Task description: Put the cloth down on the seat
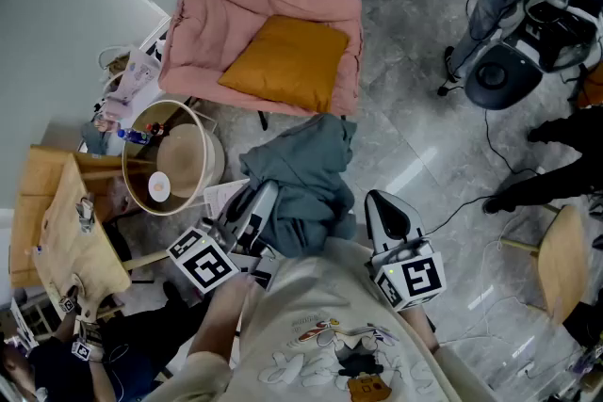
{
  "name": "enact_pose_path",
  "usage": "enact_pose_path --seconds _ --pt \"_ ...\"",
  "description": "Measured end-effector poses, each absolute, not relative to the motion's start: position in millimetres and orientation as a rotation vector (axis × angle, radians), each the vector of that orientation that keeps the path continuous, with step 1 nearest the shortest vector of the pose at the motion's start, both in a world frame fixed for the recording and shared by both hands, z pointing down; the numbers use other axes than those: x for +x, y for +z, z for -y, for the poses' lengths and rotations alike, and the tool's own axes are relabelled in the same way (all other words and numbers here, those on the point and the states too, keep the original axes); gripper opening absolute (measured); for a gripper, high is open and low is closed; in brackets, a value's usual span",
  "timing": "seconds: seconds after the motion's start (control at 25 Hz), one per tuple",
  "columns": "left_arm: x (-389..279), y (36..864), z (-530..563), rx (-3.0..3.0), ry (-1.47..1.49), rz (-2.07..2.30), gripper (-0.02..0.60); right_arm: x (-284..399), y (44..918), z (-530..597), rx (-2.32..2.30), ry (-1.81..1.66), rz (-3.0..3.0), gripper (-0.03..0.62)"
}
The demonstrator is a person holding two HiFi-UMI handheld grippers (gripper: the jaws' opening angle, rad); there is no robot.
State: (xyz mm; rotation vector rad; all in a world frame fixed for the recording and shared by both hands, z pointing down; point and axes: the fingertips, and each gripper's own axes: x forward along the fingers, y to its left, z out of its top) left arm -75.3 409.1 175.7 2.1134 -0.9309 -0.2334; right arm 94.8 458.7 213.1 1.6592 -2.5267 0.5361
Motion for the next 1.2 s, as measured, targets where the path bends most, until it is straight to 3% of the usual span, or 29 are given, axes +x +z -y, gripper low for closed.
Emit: enact_pose_path --seconds 0.44,0.8,1.2 --pt "-75.5 152.8 -555.6 2.152 -0.221 0.722 0.086 29.5 195.1 -550.8 1.733 0.637 2.512 0.02" --pt "-109.9 97.9 -546.1 2.241 -0.262 0.787 0.086 13.1 176.2 -557.9 1.799 0.618 2.455 0.021" --pt "-79.3 69.3 -516.7 2.25 -0.286 0.894 0.086 46.6 152.9 -522.2 1.76 0.575 2.547 0.021"
